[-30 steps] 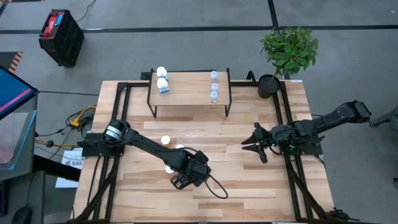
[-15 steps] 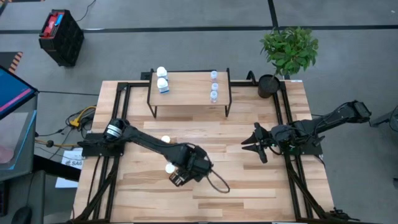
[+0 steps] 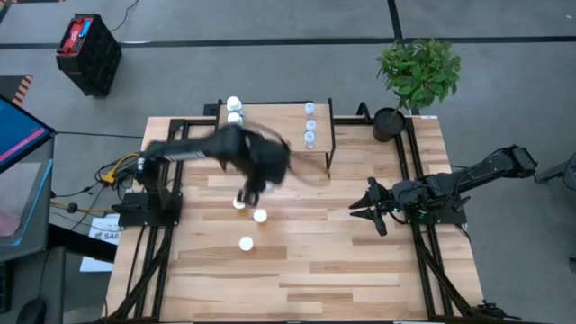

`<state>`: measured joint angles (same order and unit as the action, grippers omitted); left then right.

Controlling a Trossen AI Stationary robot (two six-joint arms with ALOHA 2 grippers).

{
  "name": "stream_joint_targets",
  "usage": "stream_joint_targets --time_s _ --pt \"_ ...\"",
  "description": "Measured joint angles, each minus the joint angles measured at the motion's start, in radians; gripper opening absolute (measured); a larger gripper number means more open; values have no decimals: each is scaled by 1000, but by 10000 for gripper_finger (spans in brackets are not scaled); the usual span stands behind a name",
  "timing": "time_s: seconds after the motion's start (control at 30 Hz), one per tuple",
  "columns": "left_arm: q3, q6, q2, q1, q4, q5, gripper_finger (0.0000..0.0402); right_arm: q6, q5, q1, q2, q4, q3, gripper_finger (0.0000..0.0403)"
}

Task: Pick and place medicine bottles onto shelf by color
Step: Put the white pill bottle on the shelf aligned with the other white pill bottles

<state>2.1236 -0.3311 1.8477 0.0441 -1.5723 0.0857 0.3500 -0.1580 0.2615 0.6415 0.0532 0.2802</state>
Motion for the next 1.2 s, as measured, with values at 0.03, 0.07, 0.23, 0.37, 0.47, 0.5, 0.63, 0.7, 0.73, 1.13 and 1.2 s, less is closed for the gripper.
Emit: stream_joint_targets --time_s 0.03,0.07,0.23,0.37,0.47,0.5,0.63,0.7,0.73,1.13,1.2 --pt "-2 12 -16 39 2 2 146 0 0 0 0 -1 0 127" --pt "-8 18 -35 77 1 0 146 0 0 0 0 0 0 127" --pt "-82 59 -119 239 0 1 146 0 0 0 0 25 0 127" --pt "-179 36 -169 326 2 1 146 0 0 0 0 43 0 127" --pt "-254 27 -190 372 4 -21 146 0 0 0 0 45 0 127" --pt "-274 21 -193 382 14 -31 146 0 0 0 0 44 0 127" --pt "-323 -9 -196 417 73 -14 148 0 0 0 0 45 0 127" --pt "-341 -25 -195 439 77 -13 149 0 0 0 0 45 0 127" --pt "-350 -25 -195 451 75 -12 149 0 0 0 0 45 0 127" --pt "-381 -65 -195 553 151 -26 148 15 0 0 0 45 0 127" --pt "-381 -65 -195 562 149 -27 147 16 0 0 0 45 0 127"
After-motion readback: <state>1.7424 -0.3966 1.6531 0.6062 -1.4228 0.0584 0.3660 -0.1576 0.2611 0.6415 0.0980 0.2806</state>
